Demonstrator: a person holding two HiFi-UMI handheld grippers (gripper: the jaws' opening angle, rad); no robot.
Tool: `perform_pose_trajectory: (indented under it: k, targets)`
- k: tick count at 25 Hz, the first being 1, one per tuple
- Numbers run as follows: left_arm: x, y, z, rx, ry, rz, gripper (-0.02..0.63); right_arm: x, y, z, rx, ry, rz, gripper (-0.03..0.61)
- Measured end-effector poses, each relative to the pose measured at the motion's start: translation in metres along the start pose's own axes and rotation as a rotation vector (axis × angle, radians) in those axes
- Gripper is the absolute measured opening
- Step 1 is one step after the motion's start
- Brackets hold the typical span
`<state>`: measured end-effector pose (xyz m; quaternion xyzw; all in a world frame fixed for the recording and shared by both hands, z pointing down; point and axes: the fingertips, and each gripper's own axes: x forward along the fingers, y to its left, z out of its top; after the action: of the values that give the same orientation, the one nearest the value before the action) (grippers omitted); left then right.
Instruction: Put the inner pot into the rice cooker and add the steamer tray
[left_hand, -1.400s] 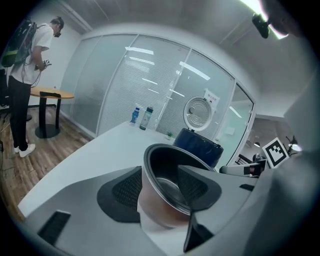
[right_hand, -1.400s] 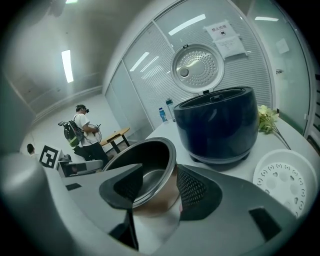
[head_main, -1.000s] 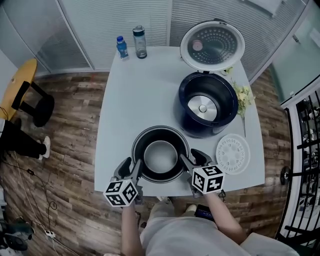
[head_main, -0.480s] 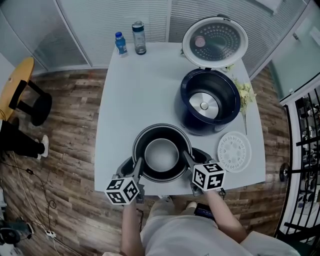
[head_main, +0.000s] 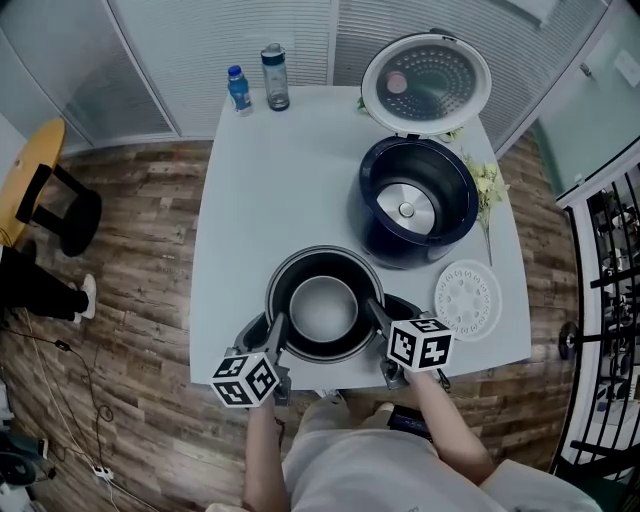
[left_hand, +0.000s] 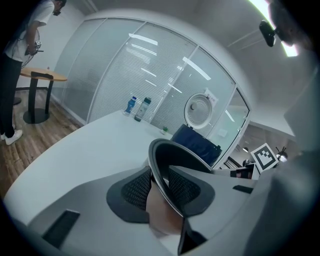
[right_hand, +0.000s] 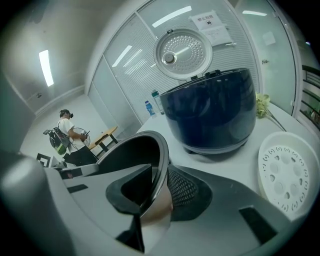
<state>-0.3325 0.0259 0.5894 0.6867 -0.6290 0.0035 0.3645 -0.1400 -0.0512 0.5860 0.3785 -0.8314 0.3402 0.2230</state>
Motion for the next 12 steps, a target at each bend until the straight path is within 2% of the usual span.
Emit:
perform_pose_trajectory:
  k: [8,12]
  targets:
    - [-0.0024,0.0008,-0.0015,-0.031,-0.004,0.004,0.1,-0.0047,0.0003,-0.0013,0.075,-0.011,0.011,0.095]
    - [-0.0075,-0.0013,0.0048,-0.038,-0.028,-0.009,0.095,-0.0086,0.005,0.0033,0.077,-0.027,0.02,0.092]
